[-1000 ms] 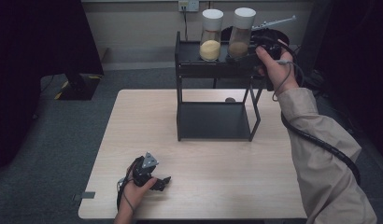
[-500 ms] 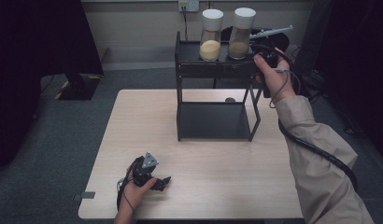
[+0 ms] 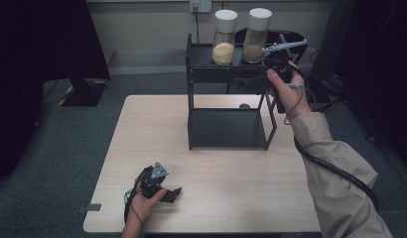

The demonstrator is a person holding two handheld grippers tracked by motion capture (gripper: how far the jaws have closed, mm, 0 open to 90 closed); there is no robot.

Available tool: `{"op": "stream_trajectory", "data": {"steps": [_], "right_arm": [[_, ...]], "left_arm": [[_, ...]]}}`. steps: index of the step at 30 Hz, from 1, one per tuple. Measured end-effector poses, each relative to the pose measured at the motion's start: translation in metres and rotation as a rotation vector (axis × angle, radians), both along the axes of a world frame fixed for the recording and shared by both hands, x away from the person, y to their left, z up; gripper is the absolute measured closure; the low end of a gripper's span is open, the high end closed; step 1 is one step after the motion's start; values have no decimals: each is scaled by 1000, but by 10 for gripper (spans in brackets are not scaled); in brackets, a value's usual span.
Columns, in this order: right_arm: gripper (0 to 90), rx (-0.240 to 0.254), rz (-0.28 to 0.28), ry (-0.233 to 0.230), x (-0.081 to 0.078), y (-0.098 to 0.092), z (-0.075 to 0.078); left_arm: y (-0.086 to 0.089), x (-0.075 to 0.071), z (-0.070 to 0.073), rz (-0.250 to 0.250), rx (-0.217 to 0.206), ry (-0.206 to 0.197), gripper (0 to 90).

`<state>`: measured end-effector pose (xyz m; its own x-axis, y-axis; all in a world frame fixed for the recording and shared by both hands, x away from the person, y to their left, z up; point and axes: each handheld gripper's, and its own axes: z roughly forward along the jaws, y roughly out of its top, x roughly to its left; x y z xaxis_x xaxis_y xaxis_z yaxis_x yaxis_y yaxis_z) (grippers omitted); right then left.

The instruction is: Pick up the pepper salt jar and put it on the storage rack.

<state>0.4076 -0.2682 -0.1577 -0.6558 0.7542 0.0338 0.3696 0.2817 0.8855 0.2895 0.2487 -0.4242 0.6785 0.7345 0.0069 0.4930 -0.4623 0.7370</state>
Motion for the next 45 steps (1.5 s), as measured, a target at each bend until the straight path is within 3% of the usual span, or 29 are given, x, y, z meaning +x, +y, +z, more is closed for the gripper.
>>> {"op": "stream_trajectory", "data": {"steps": [18,28,45], "right_arm": [[17,9,34,31,-9,-4,-32],[17,27,48,59,-17,-8,-60],[17,38,58,89,-28,-19,-95]], "left_arm": [[0,0,0,0,0,-1,0],[0,0,0,0,-1,-1,0],[0,0,0,0,1,-1,0]]}}
